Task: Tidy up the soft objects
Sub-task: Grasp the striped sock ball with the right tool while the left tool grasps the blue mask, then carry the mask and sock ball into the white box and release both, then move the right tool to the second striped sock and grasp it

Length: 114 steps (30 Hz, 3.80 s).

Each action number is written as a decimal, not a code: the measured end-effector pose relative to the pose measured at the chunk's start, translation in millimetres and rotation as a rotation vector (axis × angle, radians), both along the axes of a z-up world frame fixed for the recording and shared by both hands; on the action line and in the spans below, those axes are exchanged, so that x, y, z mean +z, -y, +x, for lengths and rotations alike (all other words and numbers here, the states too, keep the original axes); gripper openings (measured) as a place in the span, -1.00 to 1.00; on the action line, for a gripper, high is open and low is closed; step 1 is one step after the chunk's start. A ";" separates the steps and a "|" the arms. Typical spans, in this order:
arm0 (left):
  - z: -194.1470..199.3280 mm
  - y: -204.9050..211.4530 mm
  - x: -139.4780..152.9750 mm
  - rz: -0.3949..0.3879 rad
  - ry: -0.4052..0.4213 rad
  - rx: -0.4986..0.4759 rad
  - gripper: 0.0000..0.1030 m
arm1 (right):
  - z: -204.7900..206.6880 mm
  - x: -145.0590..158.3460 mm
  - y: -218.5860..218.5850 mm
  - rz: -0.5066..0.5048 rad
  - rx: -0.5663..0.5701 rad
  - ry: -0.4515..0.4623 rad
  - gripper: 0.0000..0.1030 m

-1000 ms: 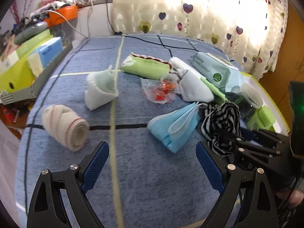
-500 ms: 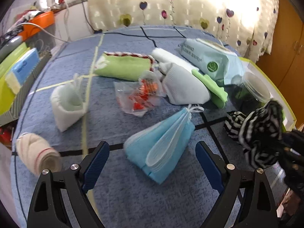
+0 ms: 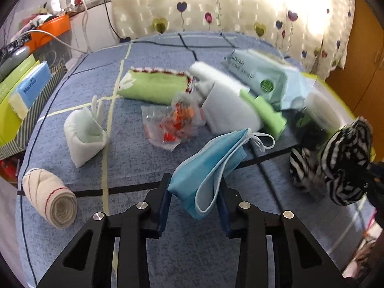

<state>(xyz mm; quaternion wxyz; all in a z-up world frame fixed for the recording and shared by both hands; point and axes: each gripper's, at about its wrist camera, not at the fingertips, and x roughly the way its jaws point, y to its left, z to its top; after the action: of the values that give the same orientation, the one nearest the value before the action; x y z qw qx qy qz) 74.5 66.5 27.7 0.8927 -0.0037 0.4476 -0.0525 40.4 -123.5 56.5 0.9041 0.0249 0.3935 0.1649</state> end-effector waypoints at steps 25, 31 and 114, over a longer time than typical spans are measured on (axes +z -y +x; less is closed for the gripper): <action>39.1 131.2 74.4 -0.138 0.055 -0.277 -0.35 | 23.0 23.3 124.5 -0.039 -0.282 0.025 -0.60; 63.8 174.9 70.1 -0.140 0.005 -0.341 -0.35 | 29.4 12.4 149.9 -0.066 -0.343 -0.005 -0.59; 26.9 39.0 50.6 -0.127 0.014 -0.091 0.07 | -21.1 0.5 25.7 -0.027 0.000 0.066 0.10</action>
<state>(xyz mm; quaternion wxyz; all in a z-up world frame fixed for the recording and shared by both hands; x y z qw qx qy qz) 101.4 27.5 78.3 0.8903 -0.0398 0.4370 -0.1215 19.3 -149.3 56.9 0.9168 0.0072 0.3656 0.1605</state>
